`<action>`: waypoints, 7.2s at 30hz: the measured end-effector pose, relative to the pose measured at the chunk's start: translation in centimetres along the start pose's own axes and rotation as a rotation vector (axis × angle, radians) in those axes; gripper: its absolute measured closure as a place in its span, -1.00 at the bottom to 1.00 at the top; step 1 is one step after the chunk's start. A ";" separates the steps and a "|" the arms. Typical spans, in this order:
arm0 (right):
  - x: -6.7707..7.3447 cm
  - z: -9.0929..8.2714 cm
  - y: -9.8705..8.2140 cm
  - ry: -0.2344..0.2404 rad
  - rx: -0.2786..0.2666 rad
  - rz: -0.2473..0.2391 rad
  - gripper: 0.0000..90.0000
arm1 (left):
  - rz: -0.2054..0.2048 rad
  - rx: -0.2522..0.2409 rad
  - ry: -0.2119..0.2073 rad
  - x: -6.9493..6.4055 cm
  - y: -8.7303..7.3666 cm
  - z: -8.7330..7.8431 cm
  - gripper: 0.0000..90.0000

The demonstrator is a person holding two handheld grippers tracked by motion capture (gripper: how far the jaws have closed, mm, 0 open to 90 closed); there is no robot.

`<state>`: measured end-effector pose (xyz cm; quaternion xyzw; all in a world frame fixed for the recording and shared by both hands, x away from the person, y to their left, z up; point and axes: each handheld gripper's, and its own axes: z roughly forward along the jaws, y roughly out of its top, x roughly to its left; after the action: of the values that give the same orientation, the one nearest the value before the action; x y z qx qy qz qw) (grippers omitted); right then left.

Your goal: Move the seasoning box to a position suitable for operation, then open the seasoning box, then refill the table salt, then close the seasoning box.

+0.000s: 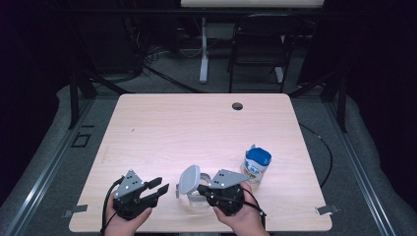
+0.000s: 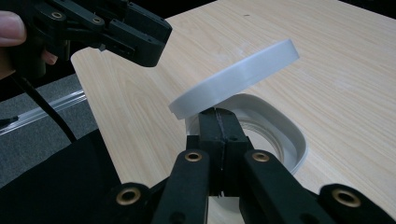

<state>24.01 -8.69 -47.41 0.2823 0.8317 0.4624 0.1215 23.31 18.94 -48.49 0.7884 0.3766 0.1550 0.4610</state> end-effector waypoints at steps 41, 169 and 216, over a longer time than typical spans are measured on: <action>2.0 1.9 0.4 0.039 0.019 -0.061 1.00 | -0.029 0.005 0.029 0.9 -0.8 -0.8 0.43; -8.5 -9.3 -8.2 -0.347 -0.027 0.207 -0.04 | -0.112 0.001 0.110 5.4 -1.7 -0.8 0.08; -12.2 -4.1 -8.4 -0.410 -0.004 0.188 -0.23 | -0.178 -0.008 0.184 6.7 -3.7 -3.7 0.07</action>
<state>29.03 -22.15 -52.90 0.4466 0.7587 0.4062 0.2450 23.91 27.26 -50.36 0.7324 0.4852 0.1866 0.4397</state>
